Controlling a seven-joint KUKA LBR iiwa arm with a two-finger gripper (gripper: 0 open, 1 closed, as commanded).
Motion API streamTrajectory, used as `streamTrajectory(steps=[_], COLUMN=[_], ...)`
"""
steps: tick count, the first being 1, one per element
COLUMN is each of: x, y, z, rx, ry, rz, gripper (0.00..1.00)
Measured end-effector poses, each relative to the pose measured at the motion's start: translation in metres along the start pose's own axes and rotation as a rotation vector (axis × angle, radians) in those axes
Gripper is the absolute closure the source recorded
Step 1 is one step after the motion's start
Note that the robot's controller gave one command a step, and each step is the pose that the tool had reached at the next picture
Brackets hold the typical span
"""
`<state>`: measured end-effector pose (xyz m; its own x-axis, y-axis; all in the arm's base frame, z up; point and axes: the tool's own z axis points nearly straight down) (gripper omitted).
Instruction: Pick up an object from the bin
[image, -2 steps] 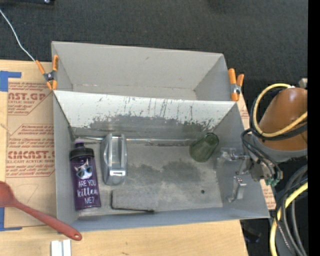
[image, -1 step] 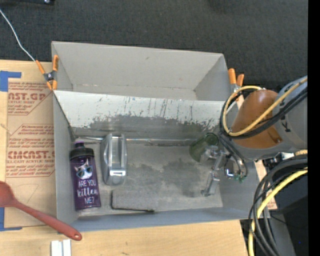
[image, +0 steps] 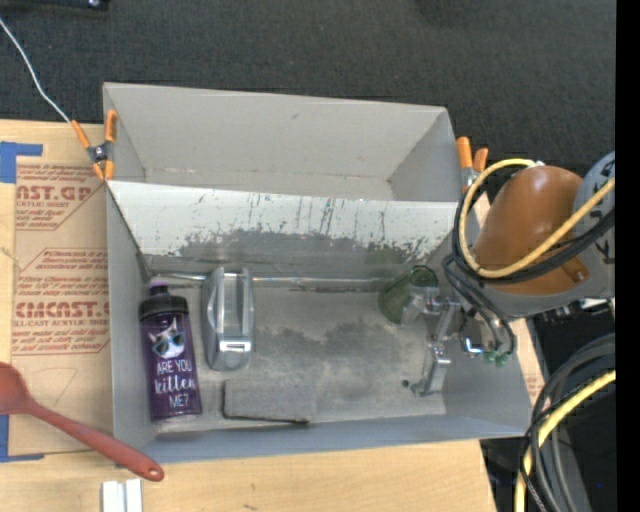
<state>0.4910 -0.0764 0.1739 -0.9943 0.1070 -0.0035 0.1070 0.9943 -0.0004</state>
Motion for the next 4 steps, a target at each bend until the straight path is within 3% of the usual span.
streamTrajectory(steps=[1, 2, 3, 4], x=[-0.044, -0.049, -0.062, -0.106], y=[0.001, -0.02, 0.012, -0.021], z=[0.087, 0.039, 0.056, 0.097], rx=[-0.002, -0.002, -0.001, -0.004], ry=[0.001, 0.008, -0.009, 0.004], rz=[-0.004, 0.122, 0.109, 0.143], gripper=[0.0, 0.0, 0.0, 0.0])
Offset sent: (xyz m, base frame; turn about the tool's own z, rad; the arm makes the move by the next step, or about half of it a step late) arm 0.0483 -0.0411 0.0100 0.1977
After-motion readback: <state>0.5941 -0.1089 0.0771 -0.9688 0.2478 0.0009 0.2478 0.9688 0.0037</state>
